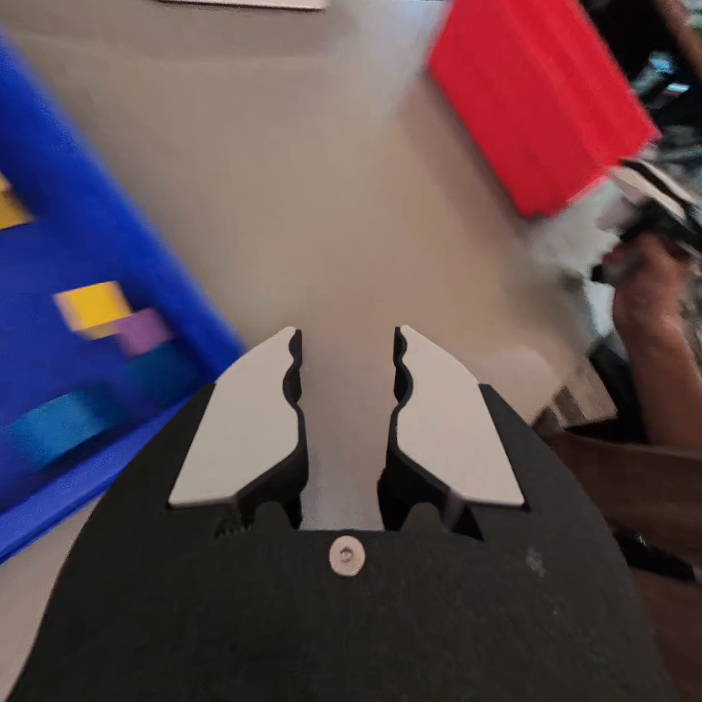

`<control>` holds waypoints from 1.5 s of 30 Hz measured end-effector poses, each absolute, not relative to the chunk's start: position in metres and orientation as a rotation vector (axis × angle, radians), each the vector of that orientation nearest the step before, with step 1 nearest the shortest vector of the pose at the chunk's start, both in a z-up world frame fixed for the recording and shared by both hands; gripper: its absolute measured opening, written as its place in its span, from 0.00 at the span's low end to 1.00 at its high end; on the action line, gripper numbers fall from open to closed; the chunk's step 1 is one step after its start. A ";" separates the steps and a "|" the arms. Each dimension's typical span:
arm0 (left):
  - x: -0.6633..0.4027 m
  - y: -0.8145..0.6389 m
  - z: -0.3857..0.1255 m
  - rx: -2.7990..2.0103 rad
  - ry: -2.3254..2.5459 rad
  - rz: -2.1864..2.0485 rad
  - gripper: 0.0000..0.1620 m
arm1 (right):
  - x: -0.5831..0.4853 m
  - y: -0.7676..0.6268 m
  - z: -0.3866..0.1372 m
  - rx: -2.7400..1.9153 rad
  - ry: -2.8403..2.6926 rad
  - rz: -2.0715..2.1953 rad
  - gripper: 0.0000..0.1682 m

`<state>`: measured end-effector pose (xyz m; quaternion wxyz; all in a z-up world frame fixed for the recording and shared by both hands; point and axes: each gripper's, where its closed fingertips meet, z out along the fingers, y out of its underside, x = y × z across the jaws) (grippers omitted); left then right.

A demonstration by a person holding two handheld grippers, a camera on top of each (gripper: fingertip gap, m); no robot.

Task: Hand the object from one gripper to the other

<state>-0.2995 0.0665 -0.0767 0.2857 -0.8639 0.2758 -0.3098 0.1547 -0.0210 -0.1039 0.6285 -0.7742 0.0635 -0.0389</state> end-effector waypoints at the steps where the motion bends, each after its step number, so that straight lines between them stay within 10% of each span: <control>1: -0.317 0.086 -0.075 -2.377 0.660 -0.758 0.31 | 0.154 -0.020 -0.102 -1.767 0.142 -0.078 0.25; 14: -0.426 0.272 -0.147 -2.528 1.299 0.195 0.35 | 0.141 -0.014 -0.108 -1.793 0.088 0.027 0.25; 29: -0.444 0.260 -0.189 -2.719 1.553 0.191 0.22 | 0.149 -0.019 -0.109 -1.790 0.115 0.048 0.24; 45: -0.289 0.128 0.009 -1.779 0.988 -1.297 0.21 | -0.049 0.031 -0.018 -1.573 -0.495 0.617 0.24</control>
